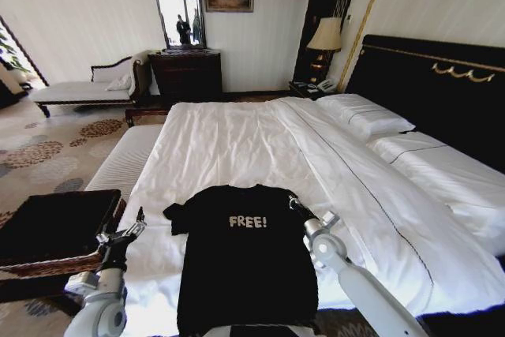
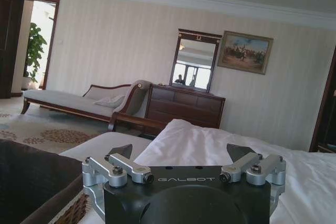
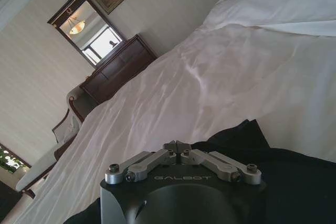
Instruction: Fold the clothes on the bed and place them into the basket.
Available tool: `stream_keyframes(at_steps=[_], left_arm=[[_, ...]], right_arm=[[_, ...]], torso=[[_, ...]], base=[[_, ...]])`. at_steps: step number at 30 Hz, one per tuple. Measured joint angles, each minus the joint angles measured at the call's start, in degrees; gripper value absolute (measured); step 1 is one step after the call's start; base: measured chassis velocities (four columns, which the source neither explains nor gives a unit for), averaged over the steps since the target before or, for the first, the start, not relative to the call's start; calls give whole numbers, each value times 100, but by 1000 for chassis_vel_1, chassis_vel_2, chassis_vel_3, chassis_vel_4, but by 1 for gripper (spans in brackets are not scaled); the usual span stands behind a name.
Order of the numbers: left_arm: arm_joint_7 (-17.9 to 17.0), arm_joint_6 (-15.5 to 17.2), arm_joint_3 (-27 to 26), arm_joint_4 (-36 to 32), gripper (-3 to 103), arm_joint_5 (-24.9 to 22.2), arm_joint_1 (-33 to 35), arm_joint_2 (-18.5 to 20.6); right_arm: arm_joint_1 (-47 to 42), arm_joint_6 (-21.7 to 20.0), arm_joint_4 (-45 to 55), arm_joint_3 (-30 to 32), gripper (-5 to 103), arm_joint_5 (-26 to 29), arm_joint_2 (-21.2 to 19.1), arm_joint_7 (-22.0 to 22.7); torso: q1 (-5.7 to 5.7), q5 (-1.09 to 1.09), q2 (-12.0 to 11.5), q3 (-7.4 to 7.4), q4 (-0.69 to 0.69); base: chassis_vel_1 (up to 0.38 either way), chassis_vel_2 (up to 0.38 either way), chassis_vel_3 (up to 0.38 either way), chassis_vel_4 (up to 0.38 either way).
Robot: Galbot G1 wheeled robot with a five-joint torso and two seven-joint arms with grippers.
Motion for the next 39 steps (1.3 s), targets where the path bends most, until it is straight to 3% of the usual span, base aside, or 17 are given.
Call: stream_keyframes(at_steps=[17,21,24,28,34,37,39], left_arm=[[-74,87,127,-19,100,78,-45,-27],[-75,75,112,50,100,73,-22,26],[-86,62,65,114,100,43,-17,59],[-101,48,23,191,100,-5,-24,79],[-110,45,55,242,100,-5,-59,55],[-112,117,124,264,100,-51,-94,48],[-113,181,153,315,100,-121,-119,51]], right_arm=[[-132,28,-91,-364,0,-502,349,26],[-183,36,91,-398,-3,-544,314,53],[-214,85,259,-363,1,-547,275,-9],[-317,154,799,-59,22,-231,195,-58],[-432,144,956,333,38,13,55,91],[-561,131,799,473,55,-38,10,226],[-588,131,757,520,55,-96,21,280]], torso=[[0,0,0,0,0],[0,1,0,0,-1],[0,1,0,0,0],[0,0,0,0,0],[0,0,0,0,0],[0,2,0,0,-1],[0,2,0,0,-1]], base=[[0,0,0,0],[0,0,0,0],[0,0,0,0],[0,0,0,0],[0,0,0,0],[0,0,0,0],[0,0,0,0]])
